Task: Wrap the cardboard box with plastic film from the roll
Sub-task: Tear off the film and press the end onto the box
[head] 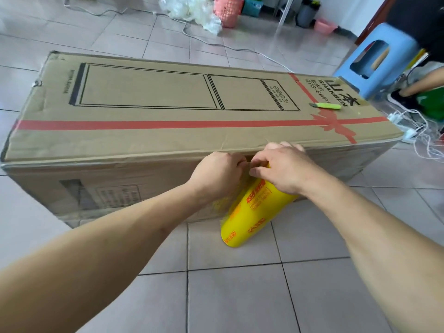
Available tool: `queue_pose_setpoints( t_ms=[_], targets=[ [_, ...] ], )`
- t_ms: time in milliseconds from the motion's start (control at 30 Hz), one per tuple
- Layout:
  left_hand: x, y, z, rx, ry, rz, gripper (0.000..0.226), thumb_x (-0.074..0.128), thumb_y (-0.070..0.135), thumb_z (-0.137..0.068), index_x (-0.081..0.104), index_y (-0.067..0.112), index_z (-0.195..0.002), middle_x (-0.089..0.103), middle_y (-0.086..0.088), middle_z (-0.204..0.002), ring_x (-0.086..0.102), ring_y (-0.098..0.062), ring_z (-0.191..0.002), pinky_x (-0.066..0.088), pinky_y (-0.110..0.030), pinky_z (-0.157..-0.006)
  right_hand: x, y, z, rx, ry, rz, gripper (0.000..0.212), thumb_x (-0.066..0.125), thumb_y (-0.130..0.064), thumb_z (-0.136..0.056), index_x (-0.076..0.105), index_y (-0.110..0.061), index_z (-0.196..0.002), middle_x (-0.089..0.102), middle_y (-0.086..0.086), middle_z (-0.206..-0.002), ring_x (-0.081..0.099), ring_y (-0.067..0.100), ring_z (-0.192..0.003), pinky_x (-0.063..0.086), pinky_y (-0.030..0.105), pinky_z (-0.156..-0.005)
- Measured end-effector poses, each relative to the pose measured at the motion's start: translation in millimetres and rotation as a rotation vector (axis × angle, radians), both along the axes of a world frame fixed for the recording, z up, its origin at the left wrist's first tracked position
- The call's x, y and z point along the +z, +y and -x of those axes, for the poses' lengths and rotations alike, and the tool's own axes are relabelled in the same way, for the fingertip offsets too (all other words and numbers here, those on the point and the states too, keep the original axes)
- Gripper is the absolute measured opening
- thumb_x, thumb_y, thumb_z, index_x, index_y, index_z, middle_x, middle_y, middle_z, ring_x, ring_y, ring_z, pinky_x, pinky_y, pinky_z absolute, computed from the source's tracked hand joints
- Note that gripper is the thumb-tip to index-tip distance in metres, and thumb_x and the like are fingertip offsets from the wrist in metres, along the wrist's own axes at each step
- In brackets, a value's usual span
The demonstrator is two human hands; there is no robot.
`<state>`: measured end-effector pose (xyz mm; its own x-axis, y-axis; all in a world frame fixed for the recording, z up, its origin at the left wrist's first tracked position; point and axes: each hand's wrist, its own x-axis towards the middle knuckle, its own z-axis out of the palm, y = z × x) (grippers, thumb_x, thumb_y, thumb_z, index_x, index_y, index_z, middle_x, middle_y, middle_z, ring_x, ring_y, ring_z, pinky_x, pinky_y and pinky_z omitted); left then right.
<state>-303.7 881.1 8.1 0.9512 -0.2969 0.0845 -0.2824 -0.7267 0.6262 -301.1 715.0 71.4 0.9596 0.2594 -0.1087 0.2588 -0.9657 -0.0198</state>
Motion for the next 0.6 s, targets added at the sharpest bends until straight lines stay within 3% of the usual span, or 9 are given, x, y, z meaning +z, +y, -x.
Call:
queue_pose_setpoints(
  t_ms=[200, 300, 367, 500, 600],
  targets=[
    [-6, 8, 1, -0.09, -0.02, 0.028, 0.03, 0.05, 0.025, -0.116, 0.076, 0.012, -0.119, 0.082, -0.015, -0.106, 0.074, -0.041, -0.098, 0.058, -0.048, -0.089, -7, 4, 3, 0.065, -0.154, 0.13, 0.023, 0.051, -0.049, -0.099, 0.07, -0.039, -0.107, 0.059, -0.012, -0.112, 0.044, 0.016, -0.119, 0.016, 0.036, -0.112],
    [-5, 9, 1, -0.086, -0.021, 0.06, 0.03, 0.05, 0.023, -0.117, 0.076, 0.009, -0.117, 0.081, -0.017, -0.104, 0.074, -0.043, -0.097, 0.056, -0.05, -0.088, -9, 4, 4, 0.121, -0.183, 0.118, 0.023, 0.054, -0.041, -0.099, 0.069, -0.037, -0.115, 0.062, -0.011, -0.114, 0.042, 0.017, -0.123, 0.015, 0.034, -0.111],
    [-5, 11, 1, -0.095, -0.024, 0.074, 0.03, 0.05, 0.025, -0.117, 0.075, 0.009, -0.117, 0.081, -0.017, -0.104, 0.074, -0.042, -0.096, 0.057, -0.05, -0.088, -7, 1, 4, 0.132, -0.162, 0.082, 0.028, 0.055, -0.047, -0.097, 0.067, -0.04, -0.121, 0.064, -0.011, -0.117, 0.042, 0.017, -0.126, 0.015, 0.035, -0.112],
    [-8, 14, 2, -0.111, -0.031, 0.085, 0.03, 0.05, 0.027, -0.117, 0.074, 0.009, -0.116, 0.081, -0.017, -0.103, 0.073, -0.043, -0.097, 0.056, -0.051, -0.089, -12, 1, 10, 0.171, -0.209, 0.087, 0.036, 0.049, -0.059, -0.095, 0.073, -0.033, -0.103, 0.065, -0.008, -0.104, 0.047, 0.021, -0.117, 0.018, 0.039, -0.111],
    [-8, 15, 3, -0.128, -0.035, 0.086, 0.026, 0.051, 0.024, -0.117, 0.072, 0.008, -0.114, 0.08, -0.018, -0.102, 0.071, -0.044, -0.096, 0.056, -0.051, -0.087, -19, 0, 13, 0.248, -0.302, 0.035, 0.041, 0.047, -0.053, -0.09, 0.074, -0.023, -0.08, 0.065, -0.003, -0.083, 0.057, 0.029, -0.099, 0.033, 0.046, -0.103]
  ],
)
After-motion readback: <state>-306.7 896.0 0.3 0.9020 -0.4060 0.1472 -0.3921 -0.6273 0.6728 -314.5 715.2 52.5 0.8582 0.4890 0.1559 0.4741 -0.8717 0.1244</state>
